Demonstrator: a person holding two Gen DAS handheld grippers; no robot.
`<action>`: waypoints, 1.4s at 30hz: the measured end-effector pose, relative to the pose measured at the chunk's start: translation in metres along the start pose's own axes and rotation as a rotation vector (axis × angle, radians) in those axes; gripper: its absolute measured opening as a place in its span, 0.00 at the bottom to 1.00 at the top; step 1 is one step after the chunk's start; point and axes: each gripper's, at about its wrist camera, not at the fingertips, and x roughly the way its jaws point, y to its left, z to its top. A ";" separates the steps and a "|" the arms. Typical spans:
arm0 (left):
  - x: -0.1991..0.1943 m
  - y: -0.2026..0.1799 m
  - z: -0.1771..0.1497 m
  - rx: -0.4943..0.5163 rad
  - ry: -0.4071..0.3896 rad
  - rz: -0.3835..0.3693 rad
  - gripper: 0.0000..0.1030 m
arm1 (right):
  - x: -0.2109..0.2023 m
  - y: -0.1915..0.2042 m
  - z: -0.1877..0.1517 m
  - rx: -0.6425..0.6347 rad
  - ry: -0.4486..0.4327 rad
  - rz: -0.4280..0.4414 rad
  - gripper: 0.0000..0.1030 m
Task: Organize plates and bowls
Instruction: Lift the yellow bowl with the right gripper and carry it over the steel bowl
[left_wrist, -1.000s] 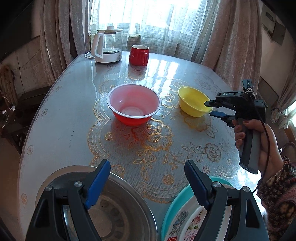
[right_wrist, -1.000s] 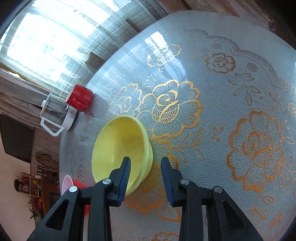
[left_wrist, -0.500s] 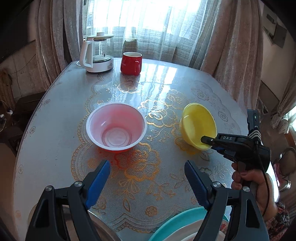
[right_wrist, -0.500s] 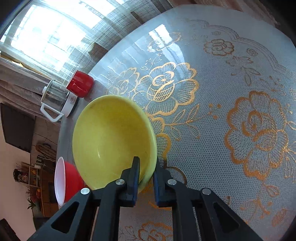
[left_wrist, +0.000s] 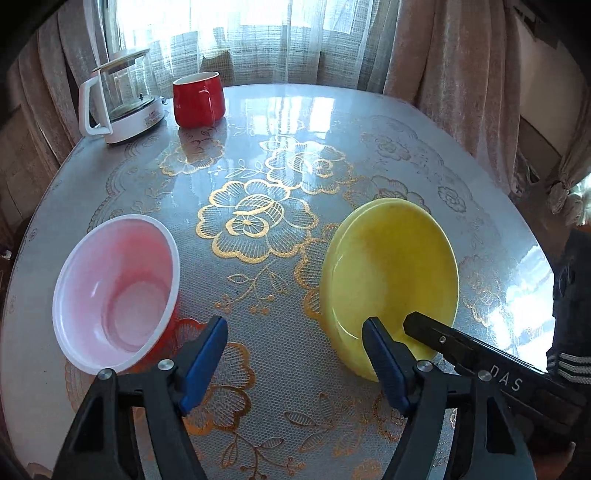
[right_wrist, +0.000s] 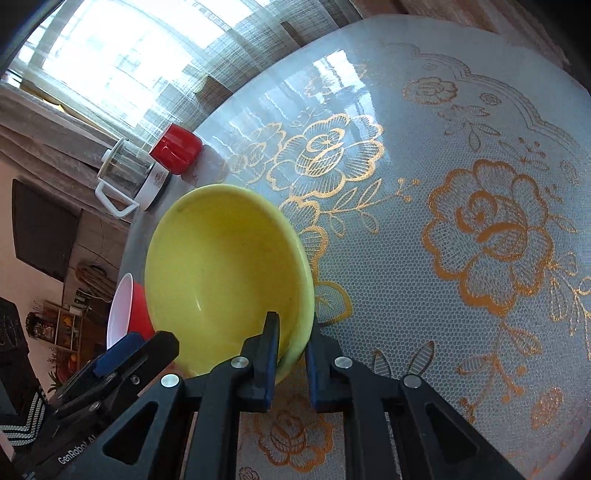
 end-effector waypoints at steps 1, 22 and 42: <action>0.002 -0.001 -0.001 0.004 -0.004 -0.011 0.61 | -0.002 -0.001 -0.003 -0.010 0.000 -0.006 0.13; -0.014 0.009 -0.032 0.036 -0.007 -0.006 0.14 | -0.012 0.035 -0.035 -0.062 0.019 -0.026 0.12; -0.074 0.030 -0.075 -0.025 -0.074 -0.023 0.14 | -0.044 0.071 -0.074 -0.111 -0.012 -0.005 0.12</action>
